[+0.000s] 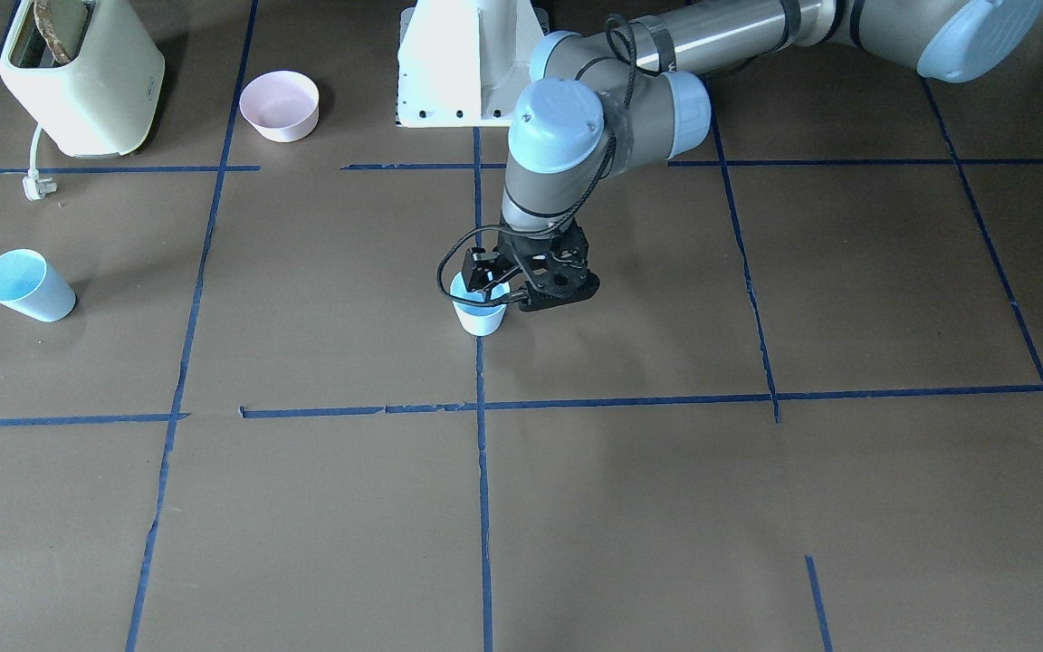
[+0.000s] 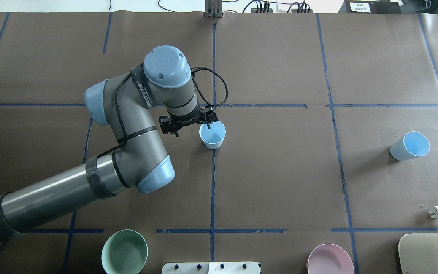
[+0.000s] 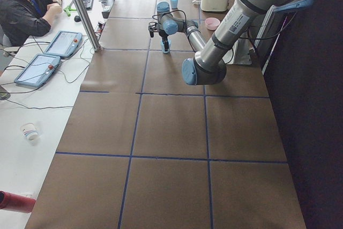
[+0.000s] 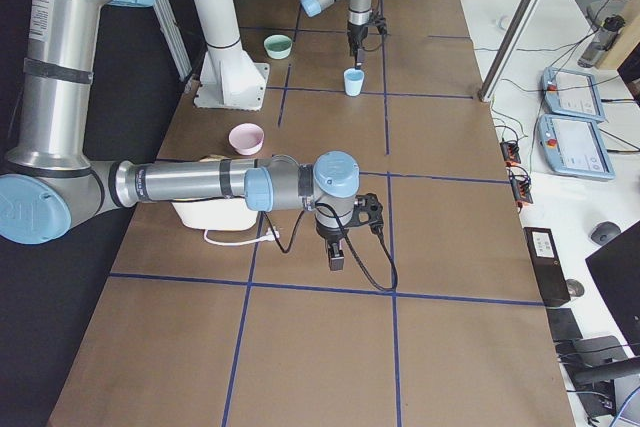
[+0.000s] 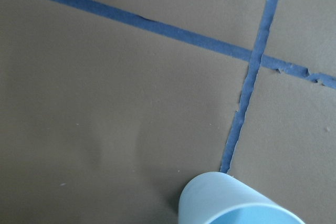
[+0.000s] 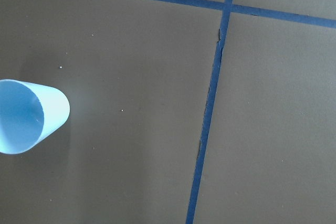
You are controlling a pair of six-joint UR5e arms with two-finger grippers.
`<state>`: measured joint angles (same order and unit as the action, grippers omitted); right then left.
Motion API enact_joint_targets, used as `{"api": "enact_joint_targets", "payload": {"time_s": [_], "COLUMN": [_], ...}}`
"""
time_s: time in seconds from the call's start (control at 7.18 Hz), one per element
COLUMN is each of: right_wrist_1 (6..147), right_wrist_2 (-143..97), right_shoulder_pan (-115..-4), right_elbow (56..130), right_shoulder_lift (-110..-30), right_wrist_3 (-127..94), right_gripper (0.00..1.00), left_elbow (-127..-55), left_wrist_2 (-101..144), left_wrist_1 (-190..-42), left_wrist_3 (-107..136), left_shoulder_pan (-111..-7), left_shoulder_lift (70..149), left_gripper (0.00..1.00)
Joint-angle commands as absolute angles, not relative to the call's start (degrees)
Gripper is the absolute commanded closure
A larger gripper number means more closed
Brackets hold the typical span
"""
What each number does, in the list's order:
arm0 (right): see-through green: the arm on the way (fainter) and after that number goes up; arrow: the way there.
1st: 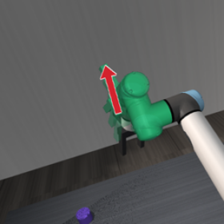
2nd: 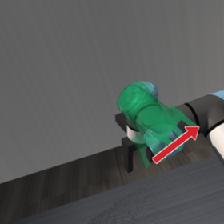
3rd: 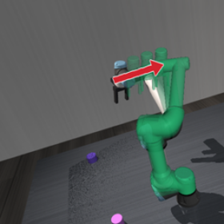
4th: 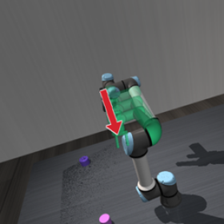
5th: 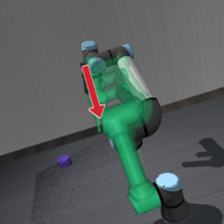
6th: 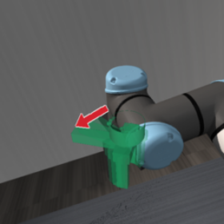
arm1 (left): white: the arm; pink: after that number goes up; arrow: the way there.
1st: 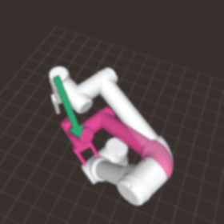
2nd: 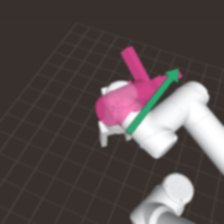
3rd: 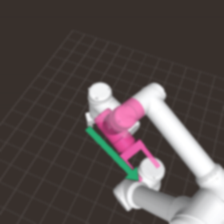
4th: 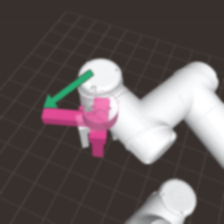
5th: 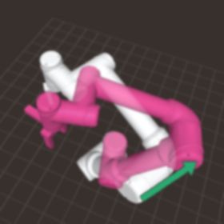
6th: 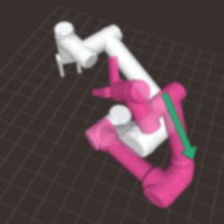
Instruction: Stack blue cups with both arms
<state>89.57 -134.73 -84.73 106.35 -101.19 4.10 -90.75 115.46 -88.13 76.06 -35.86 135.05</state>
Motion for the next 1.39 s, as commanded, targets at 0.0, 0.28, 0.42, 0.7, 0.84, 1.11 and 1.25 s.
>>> {"api": "enact_joint_targets", "payload": {"time_s": [0.0,0.28,0.42,0.7,0.84,1.11,1.25], "right_wrist_1": [88.9,88.9,88.9,88.9,88.8,88.8,87.5], "right_wrist_2": [-134.8,-134.8,-134.7,-135.0,-134.7,-134.8,-134.7], "right_shoulder_pan": [-84.7,-84.7,-84.7,-82.8,-80.9,-79.5,-77.5], "right_elbow": [106.4,106.4,106.3,106.4,106.5,106.6,107.5], "right_shoulder_lift": [-99.6,-99.4,-98.8,-96.5,-95.5,-94.7,-94.7], "right_wrist_3": [4.0,4.0,3.9,-7.8,-12.4,-14.5,-18.6], "right_gripper": [0.0,0.0,0.0,0.0,0.0,0.0,0.0], "left_elbow": [-107.2,-112.3,-112.2,-110.8,-108.8,-105.9,-106.3], "left_wrist_2": [119.7,124.6,127.2,129.6,130.1,132.5,135.9], "left_wrist_1": [-73.7,-71.9,-72.0,-72.3,-72.5,-72.9,-76.6], "left_wrist_3": [55.7,32.4,19.9,0.5,-7.1,-16.1,-15.3], "left_shoulder_pan": [-45.7,-57.7,-65.0,-78.3,-84.1,-91.5,-92.5], "left_shoulder_lift": [124.9,112.7,106.3,95.2,91.0,83.6,79.4], "left_gripper": [0.0,0.0,0.0,0.0,0.0,0.0,0.0]}}
